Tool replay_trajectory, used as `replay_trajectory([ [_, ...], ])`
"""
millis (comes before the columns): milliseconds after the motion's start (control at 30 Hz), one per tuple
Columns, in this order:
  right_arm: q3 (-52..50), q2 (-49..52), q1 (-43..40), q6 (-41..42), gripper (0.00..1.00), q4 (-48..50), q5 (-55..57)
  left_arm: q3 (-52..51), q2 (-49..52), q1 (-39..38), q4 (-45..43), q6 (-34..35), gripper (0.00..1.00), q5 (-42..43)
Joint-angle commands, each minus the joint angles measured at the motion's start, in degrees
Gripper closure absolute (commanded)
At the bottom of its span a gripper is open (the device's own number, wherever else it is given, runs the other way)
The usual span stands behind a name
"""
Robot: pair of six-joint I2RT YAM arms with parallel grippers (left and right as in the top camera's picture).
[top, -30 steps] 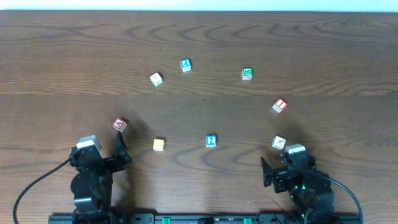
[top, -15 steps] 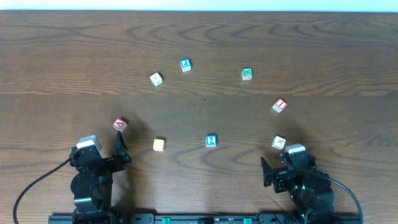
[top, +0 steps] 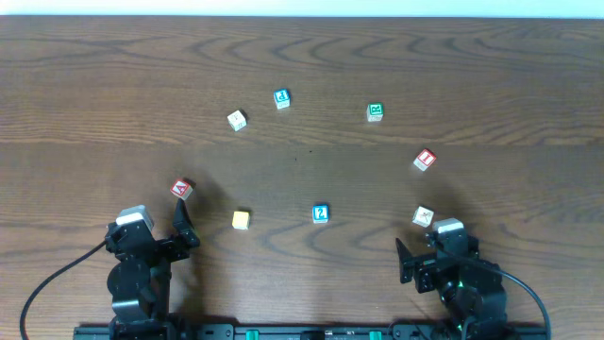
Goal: Spell out Ai2
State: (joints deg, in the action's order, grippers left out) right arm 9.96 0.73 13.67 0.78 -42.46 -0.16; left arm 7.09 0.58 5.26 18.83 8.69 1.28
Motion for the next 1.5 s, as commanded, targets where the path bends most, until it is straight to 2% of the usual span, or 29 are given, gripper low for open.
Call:
replay_trajectory([
  [0, -0.66, -0.37, -0.15, 0.0, 0.01, 0.55, -0.07, -1.27, -0.33, 0.31, 0.46, -1.01, 0.05, -0.22],
  [67, -0.66, -0.37, -0.15, 1.05, 0.01, 3.45, -2.19, -1.27, -0.33, 0.31, 0.46, -0.98, 0.05, -0.22],
  [133, -0.66, -0.37, -0.15, 6.29, 0.01, 7.08, -6.43, -1.27, -0.33, 0.31, 0.46, -1.01, 0.05, -0.22],
  [167, -0.66, -0.37, -0.13, 10.75, 0.01, 8.87, -9.2, -1.27, -0.33, 0.31, 0.46, -1.01, 0.05, -0.22],
  [267, -0.66, -0.37, -0.13, 35.45, 0.01, 9.66, -24.57, -1.27, -0.33, 0.31, 0.46, -1.01, 0.05, -0.22],
  [333, -0.66, -0.35, -0.15, 42.12, 0.01, 7.08, -27.76, -1.27, -0.33, 0.31, 0.46, -1.01, 0.05, -0.22],
  [433, -0.66, -0.35, -0.15, 47.17, 0.01, 7.63, -28.61, -1.27, -0.33, 0.31, 0.46, -1.01, 0.05, -0.22],
  [533, -0.66, -0.35, -0.15, 47.15, 0.01, 13.73, -26.23, -1.27, -0.33, 0.31, 0.46, -1.01, 0.05, -0.22],
  [633, -0.63, 0.46, -0.52, 48.19, 0.01, 19.5, -18.16, -1.27, -0.33, 0.31, 0.46, -1.01, 0.05, -0.22],
  [833, 2.56, 10.16, -3.43, 48.68, 0.04, 21.46, -12.46, -1.27, -0.33, 0.31, 0.46, -1.01, 0.05, -0.22],
  [933, 8.66, 21.18, -6.62, 45.57, 0.01, 20.35, -10.36, -1.27, -0.33, 0.31, 0.46, -1.01, 0.05, -0.22],
  [1067, 21.27, 43.06, -12.02, 33.99, 0.01, 17.64, -10.34, -1.27, -0.33, 0.31, 0.46, -1.01, 0.05, -0.22],
  [1233, 36.35, 65.0, -14.88, 20.48, 0.01, 11.43, -9.62, -1.27, -0.33, 0.31, 0.46, -0.98, 0.05, -0.22],
  [1367, 49.07, 81.22, -15.8, 22.91, 0.01, 4.63, -8.85, -1.27, -0.33, 0.31, 0.46, -1.01, 0.05, -0.22],
  [1467, 55.8, 90.77, -15.78, 31.93, 0.08, 0.44, -7.65, -1.27, -0.33, 0.31, 0.46, -1.01, 0.05, -0.22],
])
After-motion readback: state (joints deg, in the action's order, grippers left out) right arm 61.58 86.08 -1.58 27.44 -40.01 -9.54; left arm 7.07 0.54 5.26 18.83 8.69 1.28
